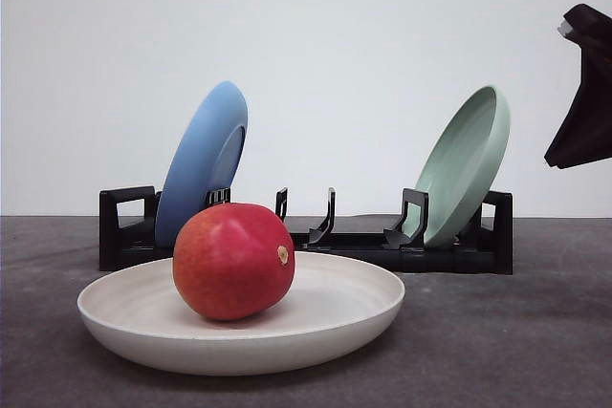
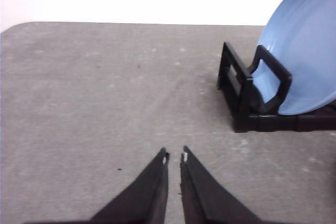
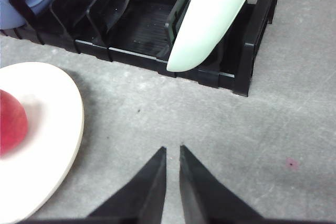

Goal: Place pomegranate in white plate

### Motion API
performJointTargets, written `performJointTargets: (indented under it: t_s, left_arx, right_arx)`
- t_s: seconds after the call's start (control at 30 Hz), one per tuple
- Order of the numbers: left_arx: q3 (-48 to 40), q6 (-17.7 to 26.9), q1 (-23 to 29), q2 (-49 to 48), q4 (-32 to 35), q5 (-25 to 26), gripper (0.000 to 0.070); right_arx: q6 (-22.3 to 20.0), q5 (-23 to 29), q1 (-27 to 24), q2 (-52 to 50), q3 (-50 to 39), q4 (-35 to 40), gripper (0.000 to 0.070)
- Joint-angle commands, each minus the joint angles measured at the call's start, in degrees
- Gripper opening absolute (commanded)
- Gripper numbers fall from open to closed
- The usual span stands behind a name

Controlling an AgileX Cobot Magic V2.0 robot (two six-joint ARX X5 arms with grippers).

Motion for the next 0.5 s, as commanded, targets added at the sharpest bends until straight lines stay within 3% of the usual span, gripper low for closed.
performJointTargets:
  t_s: [0.0, 0.47]
  left_arx:
    - [-0.69, 0.91, -0.19, -0.07, -0.08, -1.14, 0.0026]
    - [-0.69, 0.83, -0.84, -0.02, -0.1, -2.63, 0.0026]
  right_arx:
    - [-0.48, -0.02, 0.23, 0.33, 0.09, 0.47, 0.004]
    - [-0.46, -0.02, 0.23, 0.33, 0.09, 0.49, 0.004]
